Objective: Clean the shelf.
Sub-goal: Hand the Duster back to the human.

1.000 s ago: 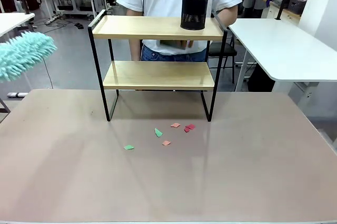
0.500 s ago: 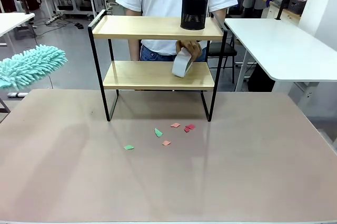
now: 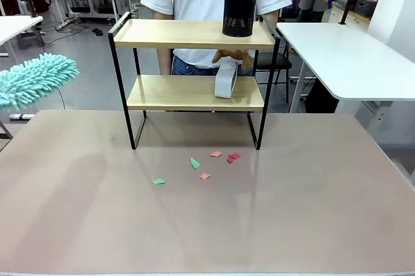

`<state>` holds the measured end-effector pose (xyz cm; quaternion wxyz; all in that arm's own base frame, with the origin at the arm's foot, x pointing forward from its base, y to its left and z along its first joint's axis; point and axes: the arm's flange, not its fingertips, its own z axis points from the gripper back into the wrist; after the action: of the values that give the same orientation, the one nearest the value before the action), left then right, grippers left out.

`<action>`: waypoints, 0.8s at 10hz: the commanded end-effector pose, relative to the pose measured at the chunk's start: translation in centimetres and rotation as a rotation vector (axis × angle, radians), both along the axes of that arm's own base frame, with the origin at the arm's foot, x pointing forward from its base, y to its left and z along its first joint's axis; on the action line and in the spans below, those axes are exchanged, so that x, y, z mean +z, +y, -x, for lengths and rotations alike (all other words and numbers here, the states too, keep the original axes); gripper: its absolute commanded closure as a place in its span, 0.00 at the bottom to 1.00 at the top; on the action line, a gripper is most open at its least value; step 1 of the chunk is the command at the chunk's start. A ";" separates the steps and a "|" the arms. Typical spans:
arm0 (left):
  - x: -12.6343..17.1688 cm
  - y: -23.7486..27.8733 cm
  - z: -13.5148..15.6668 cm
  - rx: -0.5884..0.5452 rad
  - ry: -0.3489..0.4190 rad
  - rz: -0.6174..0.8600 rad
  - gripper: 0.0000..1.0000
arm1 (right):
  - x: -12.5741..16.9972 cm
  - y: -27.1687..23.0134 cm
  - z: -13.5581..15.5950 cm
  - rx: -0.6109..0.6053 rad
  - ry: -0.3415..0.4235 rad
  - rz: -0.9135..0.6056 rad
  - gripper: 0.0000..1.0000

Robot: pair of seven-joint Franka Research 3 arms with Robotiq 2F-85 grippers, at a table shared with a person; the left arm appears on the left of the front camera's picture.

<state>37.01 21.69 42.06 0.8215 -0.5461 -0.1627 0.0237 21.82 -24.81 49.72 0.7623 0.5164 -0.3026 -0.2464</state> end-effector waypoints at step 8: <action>10.2 -3.9 3.3 -0.508 -0.224 0.068 0.88 | 8.6 10.6 -8.1 0.687 -0.028 0.215 0.00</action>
<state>33.77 17.75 51.96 0.7827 -0.5814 -0.1358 -0.1756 27.53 -15.46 57.15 0.8378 0.5089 -0.1961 -0.0255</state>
